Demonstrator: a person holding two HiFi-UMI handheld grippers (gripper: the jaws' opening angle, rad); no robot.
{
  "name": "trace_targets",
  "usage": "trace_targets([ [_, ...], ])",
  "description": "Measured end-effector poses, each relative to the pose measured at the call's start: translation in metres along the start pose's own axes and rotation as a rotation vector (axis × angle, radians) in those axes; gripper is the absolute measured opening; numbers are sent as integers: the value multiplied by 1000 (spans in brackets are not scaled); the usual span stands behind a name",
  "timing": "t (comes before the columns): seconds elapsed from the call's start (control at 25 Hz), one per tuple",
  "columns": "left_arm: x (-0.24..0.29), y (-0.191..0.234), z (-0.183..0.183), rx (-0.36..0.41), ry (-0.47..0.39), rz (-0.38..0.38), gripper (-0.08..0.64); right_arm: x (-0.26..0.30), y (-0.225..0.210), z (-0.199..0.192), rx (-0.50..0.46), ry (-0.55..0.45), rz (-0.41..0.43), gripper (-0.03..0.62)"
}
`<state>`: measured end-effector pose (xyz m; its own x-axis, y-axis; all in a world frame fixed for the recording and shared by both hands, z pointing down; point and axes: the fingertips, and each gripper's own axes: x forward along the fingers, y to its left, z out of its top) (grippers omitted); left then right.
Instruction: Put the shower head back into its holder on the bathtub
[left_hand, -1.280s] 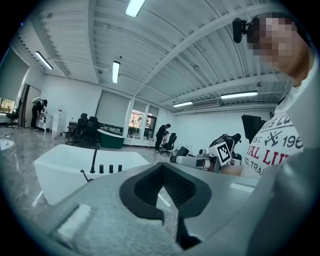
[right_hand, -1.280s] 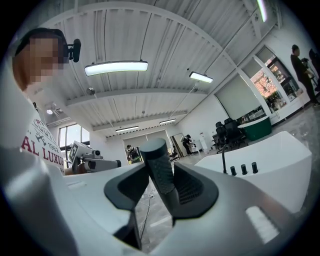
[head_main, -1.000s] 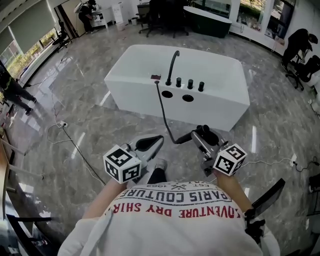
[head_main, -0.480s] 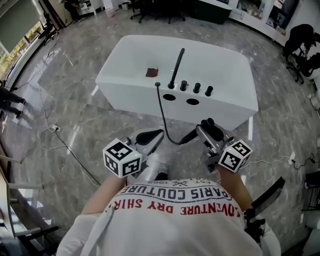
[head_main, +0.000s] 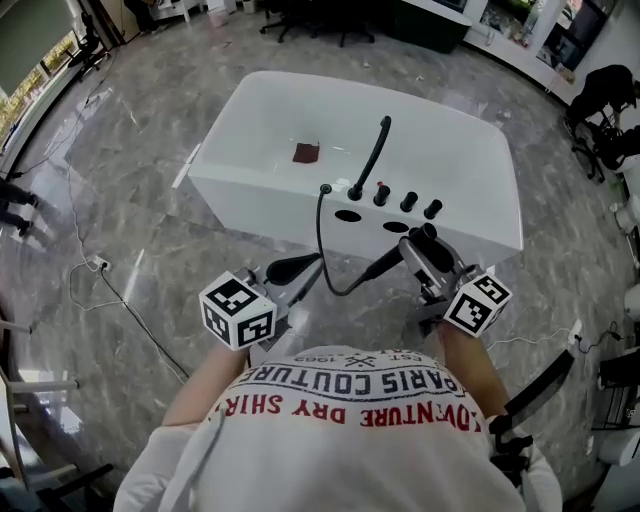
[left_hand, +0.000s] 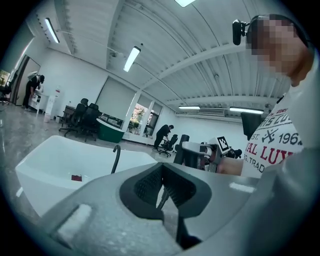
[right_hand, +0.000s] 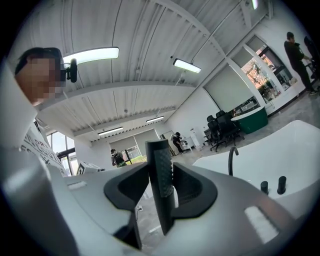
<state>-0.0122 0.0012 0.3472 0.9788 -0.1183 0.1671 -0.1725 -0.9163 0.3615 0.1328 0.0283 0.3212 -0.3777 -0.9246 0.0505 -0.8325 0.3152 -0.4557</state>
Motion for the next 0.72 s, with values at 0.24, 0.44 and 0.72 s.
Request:
trace_targets([
  [0.24, 0, 7, 4, 32, -29, -81, 2, 14, 1, 26, 1, -59, 4, 149],
  [0.44, -4, 27, 2, 49, -57, -63, 2, 34, 7, 26, -43, -31, 11, 149],
  [0.72, 6, 42, -8, 52, -3, -38, 34, 56, -1, 36, -29, -4, 61, 147],
])
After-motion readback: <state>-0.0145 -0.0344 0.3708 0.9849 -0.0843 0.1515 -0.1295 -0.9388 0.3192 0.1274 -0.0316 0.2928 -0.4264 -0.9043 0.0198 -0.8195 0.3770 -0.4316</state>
